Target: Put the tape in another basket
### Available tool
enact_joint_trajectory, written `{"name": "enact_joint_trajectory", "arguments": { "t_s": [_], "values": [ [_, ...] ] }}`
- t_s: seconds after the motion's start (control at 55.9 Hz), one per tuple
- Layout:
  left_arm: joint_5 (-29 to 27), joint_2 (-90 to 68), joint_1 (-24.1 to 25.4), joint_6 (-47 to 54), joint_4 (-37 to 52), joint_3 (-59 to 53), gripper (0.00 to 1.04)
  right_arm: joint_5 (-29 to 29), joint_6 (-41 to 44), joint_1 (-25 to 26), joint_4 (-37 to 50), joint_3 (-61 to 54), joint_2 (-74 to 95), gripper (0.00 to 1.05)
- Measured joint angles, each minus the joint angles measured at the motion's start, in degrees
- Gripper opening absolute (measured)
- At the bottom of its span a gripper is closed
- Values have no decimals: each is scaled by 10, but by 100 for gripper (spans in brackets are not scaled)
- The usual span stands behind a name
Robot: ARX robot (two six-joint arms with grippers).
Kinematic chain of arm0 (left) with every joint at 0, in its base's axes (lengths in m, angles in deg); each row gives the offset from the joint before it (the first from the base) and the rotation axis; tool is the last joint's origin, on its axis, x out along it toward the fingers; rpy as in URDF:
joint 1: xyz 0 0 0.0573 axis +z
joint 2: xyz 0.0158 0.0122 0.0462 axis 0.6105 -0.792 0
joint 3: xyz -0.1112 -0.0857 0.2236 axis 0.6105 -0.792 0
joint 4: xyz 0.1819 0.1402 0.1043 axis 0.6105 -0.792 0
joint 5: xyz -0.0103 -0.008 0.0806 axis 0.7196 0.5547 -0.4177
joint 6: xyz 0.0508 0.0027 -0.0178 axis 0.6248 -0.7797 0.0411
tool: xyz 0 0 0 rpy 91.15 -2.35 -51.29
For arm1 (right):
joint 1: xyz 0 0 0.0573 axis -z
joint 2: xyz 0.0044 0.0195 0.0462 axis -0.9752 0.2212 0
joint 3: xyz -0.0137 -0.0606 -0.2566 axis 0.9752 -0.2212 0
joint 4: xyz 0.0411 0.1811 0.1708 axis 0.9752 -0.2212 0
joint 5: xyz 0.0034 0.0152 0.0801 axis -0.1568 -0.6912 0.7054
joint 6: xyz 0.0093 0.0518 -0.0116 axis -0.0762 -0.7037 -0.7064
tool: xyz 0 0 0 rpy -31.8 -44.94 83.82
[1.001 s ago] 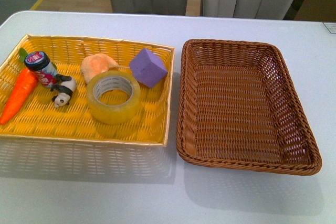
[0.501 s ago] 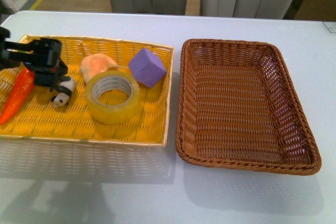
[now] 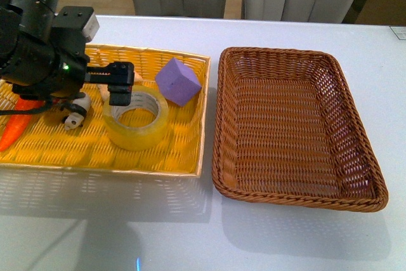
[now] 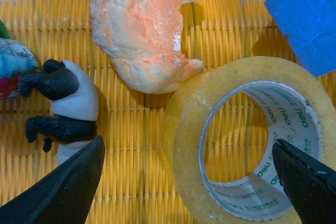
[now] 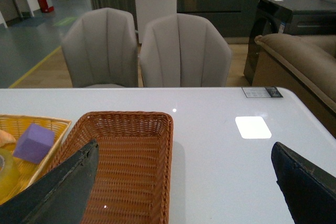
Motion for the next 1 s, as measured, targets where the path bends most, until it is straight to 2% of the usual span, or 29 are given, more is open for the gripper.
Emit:
{"name": "enact_joint_trajectory", "arguments": {
  "t_s": [0.358, 0.858, 1.001],
  "values": [
    [-7, -51, -9, -13, -8, 37, 96, 0, 0, 0, 0, 0, 0, 96],
    [-22, -61, -16, -24, -16, 44, 19, 0, 0, 0, 0, 0, 0, 96],
    [-14, -50, -15, -38, -13, 31, 15, 0, 0, 0, 0, 0, 0, 96]
  ]
}}
